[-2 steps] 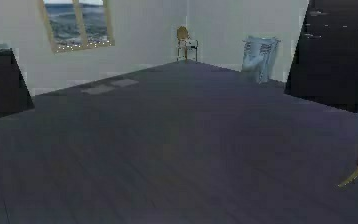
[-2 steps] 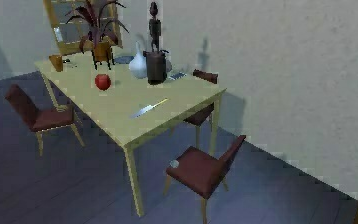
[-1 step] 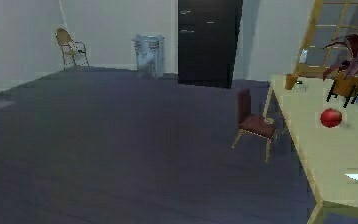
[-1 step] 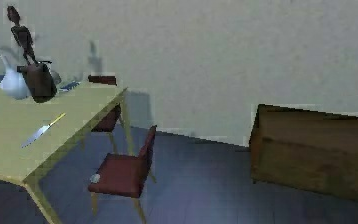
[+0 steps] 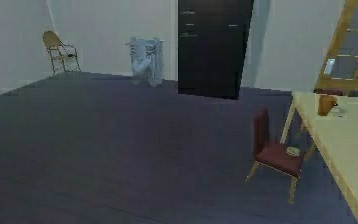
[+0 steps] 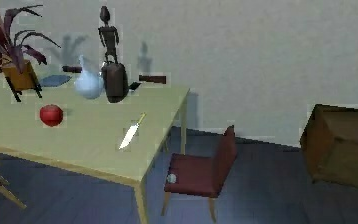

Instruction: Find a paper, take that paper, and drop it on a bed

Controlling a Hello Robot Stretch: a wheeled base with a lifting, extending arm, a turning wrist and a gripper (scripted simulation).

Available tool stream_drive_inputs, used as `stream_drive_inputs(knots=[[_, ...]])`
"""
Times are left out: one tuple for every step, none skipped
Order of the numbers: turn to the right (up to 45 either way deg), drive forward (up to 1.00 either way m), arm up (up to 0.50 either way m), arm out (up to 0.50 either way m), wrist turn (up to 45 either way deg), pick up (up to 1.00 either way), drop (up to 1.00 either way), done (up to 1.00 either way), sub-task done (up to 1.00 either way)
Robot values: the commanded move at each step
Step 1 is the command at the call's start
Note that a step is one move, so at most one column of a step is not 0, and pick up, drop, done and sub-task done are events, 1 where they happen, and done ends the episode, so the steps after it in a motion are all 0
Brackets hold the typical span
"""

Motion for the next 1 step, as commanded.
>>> stream_drive_inputs(knots=[[3.0,0.00,0.00,0.00,0.0,0.00,0.00,0.00,0.00]])
